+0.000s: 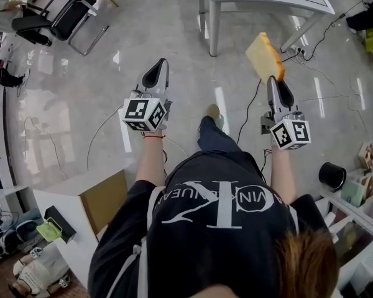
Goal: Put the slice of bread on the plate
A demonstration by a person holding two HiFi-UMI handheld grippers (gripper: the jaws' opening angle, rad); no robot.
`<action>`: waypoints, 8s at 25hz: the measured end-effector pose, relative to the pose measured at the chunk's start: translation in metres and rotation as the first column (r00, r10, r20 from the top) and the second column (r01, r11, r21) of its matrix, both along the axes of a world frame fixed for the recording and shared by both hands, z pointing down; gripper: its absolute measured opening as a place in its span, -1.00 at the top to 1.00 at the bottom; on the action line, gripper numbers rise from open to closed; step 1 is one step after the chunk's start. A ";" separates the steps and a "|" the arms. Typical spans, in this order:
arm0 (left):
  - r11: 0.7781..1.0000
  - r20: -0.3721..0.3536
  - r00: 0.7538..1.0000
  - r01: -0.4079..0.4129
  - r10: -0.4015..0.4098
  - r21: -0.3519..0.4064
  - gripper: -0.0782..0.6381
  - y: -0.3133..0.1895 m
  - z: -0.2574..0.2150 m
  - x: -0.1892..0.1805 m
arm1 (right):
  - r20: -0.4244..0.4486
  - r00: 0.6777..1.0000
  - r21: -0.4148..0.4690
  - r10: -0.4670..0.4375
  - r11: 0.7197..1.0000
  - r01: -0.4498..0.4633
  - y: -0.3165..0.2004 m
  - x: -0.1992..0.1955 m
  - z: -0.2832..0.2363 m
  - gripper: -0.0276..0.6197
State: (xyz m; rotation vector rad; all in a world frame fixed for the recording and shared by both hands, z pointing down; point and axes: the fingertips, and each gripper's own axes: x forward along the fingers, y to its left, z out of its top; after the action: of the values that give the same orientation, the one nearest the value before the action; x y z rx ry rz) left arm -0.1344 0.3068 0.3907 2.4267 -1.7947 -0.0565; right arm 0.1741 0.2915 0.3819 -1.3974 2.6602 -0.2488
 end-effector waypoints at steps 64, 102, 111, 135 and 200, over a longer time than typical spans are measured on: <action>0.907 -0.037 0.911 -0.413 0.412 -0.084 0.78 -0.527 0.009 0.032 | 0.080 0.973 -0.168 0.219 0.965 -0.203 -0.423 -0.049 0.017 0.65; 0.907 -0.102 0.921 -0.388 0.375 -0.162 0.78 -0.613 0.049 0.055 | 0.355 0.934 -0.488 0.038 0.860 0.151 -0.562 -0.077 0.056 0.64; 0.935 -0.100 0.954 -0.299 0.284 -0.190 0.78 -0.619 0.052 0.034 | 0.478 0.878 -0.584 -0.011 0.743 0.327 -0.592 -0.104 0.068 0.64; 0.949 -0.117 0.962 -0.264 0.247 -0.173 0.78 -0.623 0.042 0.028 | 0.235 0.969 -0.758 0.071 0.638 0.137 -0.598 -0.077 0.113 0.51; 0.975 0.019 0.977 -0.213 0.212 0.058 0.78 -0.653 -0.059 0.031 | -0.100 0.992 -0.065 0.079 0.994 -0.086 -0.626 -0.026 -0.044 0.91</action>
State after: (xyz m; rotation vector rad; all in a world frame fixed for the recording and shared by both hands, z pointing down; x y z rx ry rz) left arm -0.1037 -0.3461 0.3322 2.6516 -1.5480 -0.0756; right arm 0.1483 -0.3342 0.3374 -1.5751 2.6869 -0.2739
